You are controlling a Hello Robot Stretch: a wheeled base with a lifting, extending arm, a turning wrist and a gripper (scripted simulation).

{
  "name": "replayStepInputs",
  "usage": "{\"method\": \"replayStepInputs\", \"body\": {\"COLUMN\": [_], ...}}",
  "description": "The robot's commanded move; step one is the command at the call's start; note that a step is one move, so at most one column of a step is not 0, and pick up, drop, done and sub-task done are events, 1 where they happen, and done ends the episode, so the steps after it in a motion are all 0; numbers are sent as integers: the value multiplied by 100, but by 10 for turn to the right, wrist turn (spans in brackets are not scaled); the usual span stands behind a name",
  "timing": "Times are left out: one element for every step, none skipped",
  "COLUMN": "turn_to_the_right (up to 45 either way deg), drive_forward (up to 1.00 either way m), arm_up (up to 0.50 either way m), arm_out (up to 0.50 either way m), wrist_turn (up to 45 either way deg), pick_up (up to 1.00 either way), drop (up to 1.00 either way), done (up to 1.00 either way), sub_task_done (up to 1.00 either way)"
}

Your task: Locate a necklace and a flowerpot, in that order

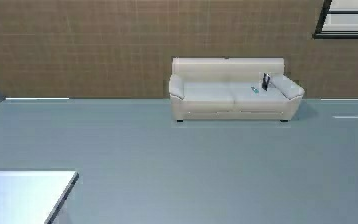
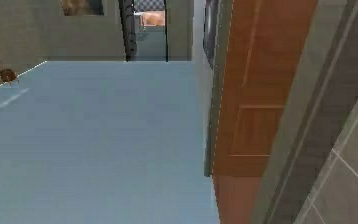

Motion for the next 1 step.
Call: {"method": "replayStepInputs", "body": {"turn_to_the_right": [450], "drive_forward": [0], "arm_up": [0], "arm_out": [0], "wrist_turn": [0], "pick_up": [0], "drop": [0], "done": [0], "sub_task_done": [0]}}
